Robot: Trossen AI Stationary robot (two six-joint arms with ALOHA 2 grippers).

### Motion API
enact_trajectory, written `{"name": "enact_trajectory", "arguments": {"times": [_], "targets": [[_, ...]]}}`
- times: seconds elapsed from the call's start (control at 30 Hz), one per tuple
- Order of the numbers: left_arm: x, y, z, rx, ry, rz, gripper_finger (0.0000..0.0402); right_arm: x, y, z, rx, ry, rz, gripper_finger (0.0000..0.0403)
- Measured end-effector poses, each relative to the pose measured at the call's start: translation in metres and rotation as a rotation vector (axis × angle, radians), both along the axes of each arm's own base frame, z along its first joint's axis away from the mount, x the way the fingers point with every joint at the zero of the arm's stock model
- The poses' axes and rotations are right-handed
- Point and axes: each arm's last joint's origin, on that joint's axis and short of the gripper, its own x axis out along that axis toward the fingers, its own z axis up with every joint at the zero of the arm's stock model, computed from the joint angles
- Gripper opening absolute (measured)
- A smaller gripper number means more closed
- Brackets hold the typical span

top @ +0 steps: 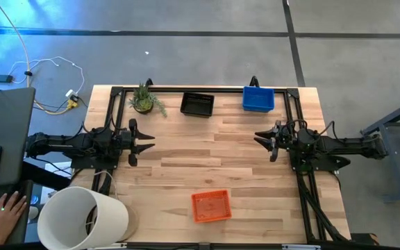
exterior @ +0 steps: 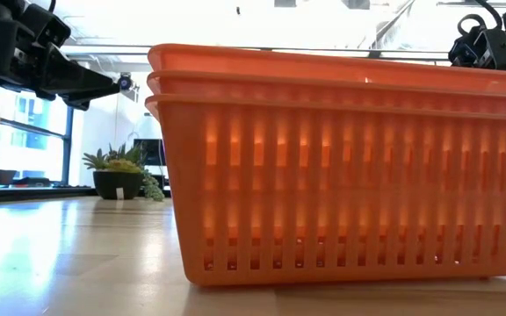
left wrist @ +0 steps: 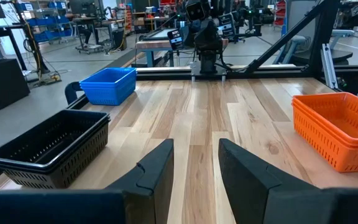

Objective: Stack baskets by color
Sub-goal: Return to Home Position

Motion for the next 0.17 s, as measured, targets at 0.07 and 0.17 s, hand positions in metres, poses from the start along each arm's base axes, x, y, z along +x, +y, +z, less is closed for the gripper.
{"name": "enact_trajectory", "arguments": {"times": [0.07,0.17], "targets": [[0.0000,0.0000,0.0000,0.000,0.000,0.000,0.0115,0.0000,0.0000,0.0000,0.000,0.000,0.000,0.0110],[0.0000,0.0000,0.0000,0.000,0.000,0.000,0.0115,0.0000,0.0000,0.0000,0.000,0.000,0.000,0.0110]]}}
